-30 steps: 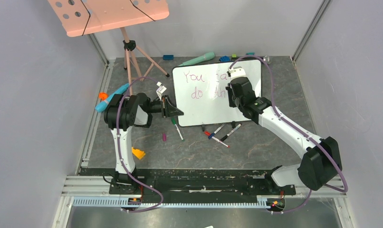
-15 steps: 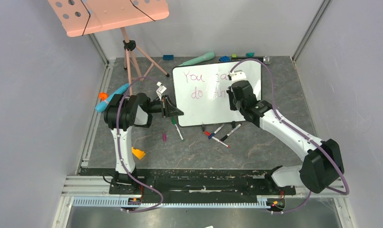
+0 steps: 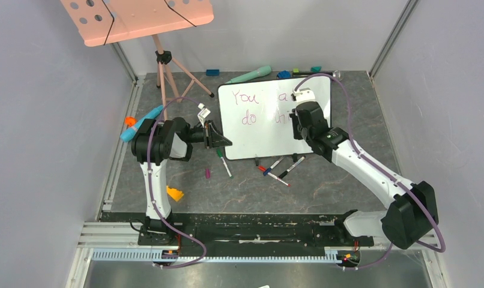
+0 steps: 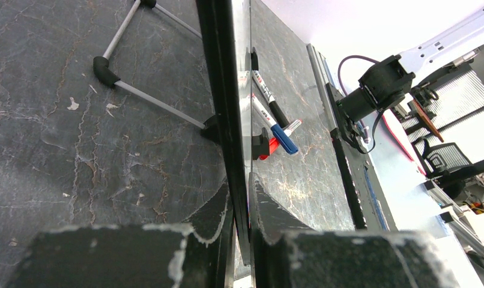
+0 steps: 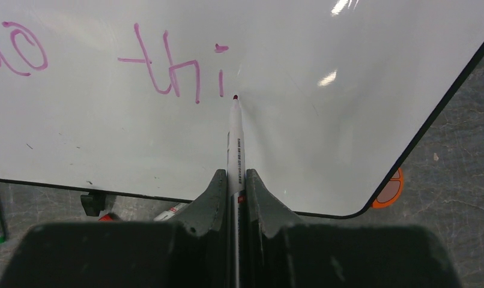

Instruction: Write a sentence on the whiteboard

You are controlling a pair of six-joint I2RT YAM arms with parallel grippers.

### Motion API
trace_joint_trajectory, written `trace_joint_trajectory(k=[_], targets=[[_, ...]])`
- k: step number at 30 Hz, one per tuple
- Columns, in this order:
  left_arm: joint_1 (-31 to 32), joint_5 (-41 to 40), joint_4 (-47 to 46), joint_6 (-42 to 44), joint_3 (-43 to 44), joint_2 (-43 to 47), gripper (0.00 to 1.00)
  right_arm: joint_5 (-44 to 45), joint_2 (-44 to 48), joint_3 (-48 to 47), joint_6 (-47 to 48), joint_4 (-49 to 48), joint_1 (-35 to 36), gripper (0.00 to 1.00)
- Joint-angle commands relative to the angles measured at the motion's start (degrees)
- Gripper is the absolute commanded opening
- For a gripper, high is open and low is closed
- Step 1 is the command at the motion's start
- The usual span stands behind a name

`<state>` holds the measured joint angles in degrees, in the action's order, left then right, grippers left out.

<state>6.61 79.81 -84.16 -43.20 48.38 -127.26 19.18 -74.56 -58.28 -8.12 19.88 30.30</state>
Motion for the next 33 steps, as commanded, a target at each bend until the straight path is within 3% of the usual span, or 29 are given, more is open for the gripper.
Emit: trace_joint_trajectory(k=[1,33], targets=[[0.0,0.3,-5.0,3.8,0.8,-1.0,0.02,3.1,1.3,-2.6,-0.7,-0.1,-0.7,0.00],[0.0,0.4,-5.0,4.1,0.7,-0.8,0.02,3.0,-4.0,-7.1,-0.6,-0.9,-2.2,0.00]])
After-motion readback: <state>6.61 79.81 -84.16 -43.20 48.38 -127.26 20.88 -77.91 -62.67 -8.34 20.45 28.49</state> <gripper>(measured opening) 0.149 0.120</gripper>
